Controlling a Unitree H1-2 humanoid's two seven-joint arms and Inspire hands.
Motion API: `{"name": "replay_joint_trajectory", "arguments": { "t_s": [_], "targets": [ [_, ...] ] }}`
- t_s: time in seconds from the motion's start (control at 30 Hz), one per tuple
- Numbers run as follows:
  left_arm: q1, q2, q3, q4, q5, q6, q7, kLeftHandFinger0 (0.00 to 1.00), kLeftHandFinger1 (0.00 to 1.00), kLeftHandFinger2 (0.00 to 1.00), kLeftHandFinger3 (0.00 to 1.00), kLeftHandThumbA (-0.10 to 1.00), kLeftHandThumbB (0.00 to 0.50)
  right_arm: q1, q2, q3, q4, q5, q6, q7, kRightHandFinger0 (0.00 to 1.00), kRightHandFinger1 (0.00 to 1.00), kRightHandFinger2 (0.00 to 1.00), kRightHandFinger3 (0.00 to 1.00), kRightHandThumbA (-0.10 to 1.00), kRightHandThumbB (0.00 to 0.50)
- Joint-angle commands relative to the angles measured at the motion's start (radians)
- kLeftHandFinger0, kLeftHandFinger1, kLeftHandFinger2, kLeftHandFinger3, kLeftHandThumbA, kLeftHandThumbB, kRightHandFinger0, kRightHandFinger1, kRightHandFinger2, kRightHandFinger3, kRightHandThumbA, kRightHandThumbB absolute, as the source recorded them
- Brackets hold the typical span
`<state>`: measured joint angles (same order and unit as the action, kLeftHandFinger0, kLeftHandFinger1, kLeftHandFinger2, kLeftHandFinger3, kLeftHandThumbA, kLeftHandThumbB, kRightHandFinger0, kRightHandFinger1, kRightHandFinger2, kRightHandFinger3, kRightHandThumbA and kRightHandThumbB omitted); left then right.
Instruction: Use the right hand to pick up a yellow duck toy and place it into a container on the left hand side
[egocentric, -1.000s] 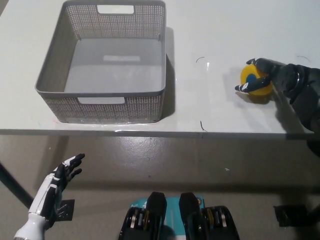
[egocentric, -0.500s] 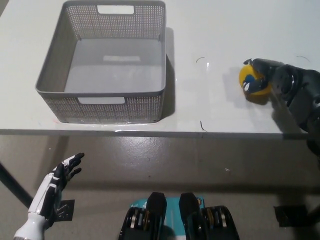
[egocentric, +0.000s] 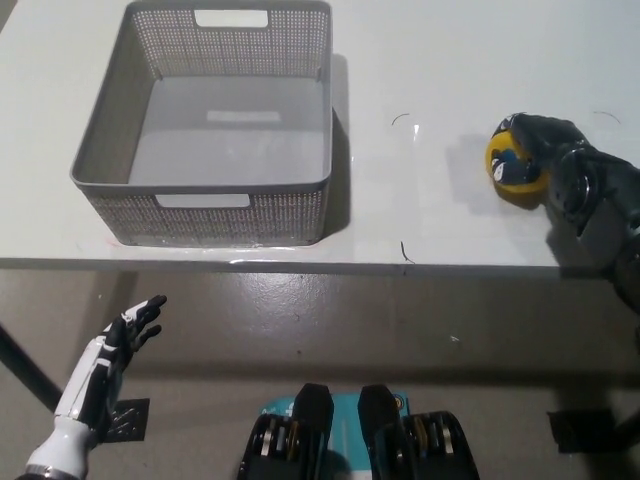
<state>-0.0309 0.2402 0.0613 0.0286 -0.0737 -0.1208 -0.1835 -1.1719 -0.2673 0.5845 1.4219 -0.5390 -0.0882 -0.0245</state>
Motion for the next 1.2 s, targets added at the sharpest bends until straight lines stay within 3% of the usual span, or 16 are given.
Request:
{"name": "replay_joint_trajectory", "arguments": {
  "t_s": [0.0,0.03,0.1,0.17,0.23,0.27,0.37,0.4,0.43,0.5,0.53,0.57,0.63,0.77,0.93,1.17],
  "targets": [
    [-0.017,0.005,0.017,-0.031,-0.006,-0.026,0.015,1.00,1.00,1.00,1.00,1.00,0.267,-0.047,-0.026,-0.026,0.001,0.007,-0.044,-0.088,0.33,0.63,0.69,0.43,-0.10,0.220],
    [-0.017,0.005,0.018,-0.028,-0.007,-0.026,0.015,1.00,1.00,1.00,1.00,1.00,0.266,-0.050,-0.026,-0.033,0.001,0.012,-0.049,-0.093,0.20,0.51,0.57,0.37,-0.10,0.196],
    [-0.024,0.005,0.020,-0.027,-0.006,-0.027,0.017,1.00,1.00,1.00,1.00,1.00,0.255,-0.064,-0.028,-0.048,0.000,0.019,-0.064,-0.107,0.08,0.62,0.93,0.58,-0.10,0.167],
    [-0.027,0.006,0.021,-0.025,-0.006,-0.028,0.016,1.00,1.00,1.00,1.00,1.00,0.255,-0.077,-0.028,-0.060,-0.002,0.027,-0.068,-0.113,0.05,0.66,1.00,0.86,-0.10,0.161],
    [-0.026,0.007,0.020,-0.024,-0.004,-0.032,0.015,1.00,1.00,1.00,1.00,1.00,0.253,-0.101,-0.028,-0.076,-0.007,0.033,-0.071,-0.130,0.08,0.70,1.00,1.00,-0.10,0.179],
    [-0.027,0.007,0.021,-0.022,-0.004,-0.032,0.015,1.00,1.00,1.00,1.00,1.00,0.252,-0.113,-0.029,-0.088,-0.011,0.038,-0.083,-0.137,0.15,0.75,1.00,1.00,-0.10,0.185],
    [-0.030,0.008,0.021,-0.019,-0.004,-0.033,0.014,1.00,1.00,1.00,1.00,1.00,0.258,-0.152,-0.033,-0.120,-0.018,0.050,-0.099,-0.148,0.15,0.66,1.00,0.97,-0.10,0.201],
    [-0.030,0.008,0.021,-0.018,-0.004,-0.034,0.014,1.00,1.00,1.00,1.00,1.00,0.257,-0.155,-0.033,-0.123,-0.018,0.049,-0.100,-0.150,0.24,0.81,1.00,1.00,-0.10,0.130],
    [-0.029,0.007,0.021,-0.019,-0.002,-0.031,0.015,1.00,1.00,1.00,1.00,1.00,0.257,-0.178,-0.033,-0.133,-0.020,0.052,-0.108,-0.154,0.30,0.81,1.00,1.00,-0.10,0.224],
    [-0.028,0.007,0.021,-0.019,0.002,-0.028,0.016,1.00,1.00,1.00,1.00,1.00,0.257,-0.213,-0.033,-0.153,-0.025,0.060,-0.117,-0.163,0.28,0.75,1.00,1.00,-0.10,0.215],
    [-0.028,0.007,0.022,-0.020,0.002,-0.026,0.017,1.00,1.00,1.00,1.00,1.00,0.256,-0.232,-0.033,-0.166,-0.029,0.067,-0.125,-0.166,0.20,0.72,1.00,1.00,-0.10,0.178],
    [-0.028,0.006,0.022,-0.021,0.001,-0.024,0.016,1.00,1.00,1.00,1.00,1.00,0.253,-0.255,-0.030,-0.179,-0.033,0.074,-0.120,-0.168,0.14,0.69,1.00,1.00,-0.10,0.176],
    [-0.027,0.006,0.022,-0.020,0.000,-0.026,0.015,1.00,1.00,1.00,1.00,1.00,0.256,-0.288,-0.023,-0.194,-0.035,0.078,-0.106,-0.166,0.14,0.71,1.00,1.00,-0.10,0.172],
    [-0.026,0.008,0.020,-0.025,0.001,-0.022,0.013,1.00,1.00,1.00,1.00,1.00,0.278,-0.337,-0.013,-0.235,-0.046,0.101,-0.136,-0.154,0.08,0.64,0.95,1.00,-0.10,0.194],
    [-0.019,0.010,0.019,-0.034,0.001,-0.013,0.010,1.00,1.00,1.00,1.00,1.00,0.280,-0.372,0.021,-0.258,-0.065,0.105,-0.166,-0.153,0.07,0.61,0.92,1.00,-0.10,0.159],
    [-0.010,0.015,0.014,-0.044,0.003,-0.004,0.003,1.00,1.00,1.00,1.00,1.00,0.283,-0.404,0.095,-0.269,-0.082,0.117,-0.204,-0.163,0.09,0.57,0.92,0.92,-0.10,0.195]
  ]
}}
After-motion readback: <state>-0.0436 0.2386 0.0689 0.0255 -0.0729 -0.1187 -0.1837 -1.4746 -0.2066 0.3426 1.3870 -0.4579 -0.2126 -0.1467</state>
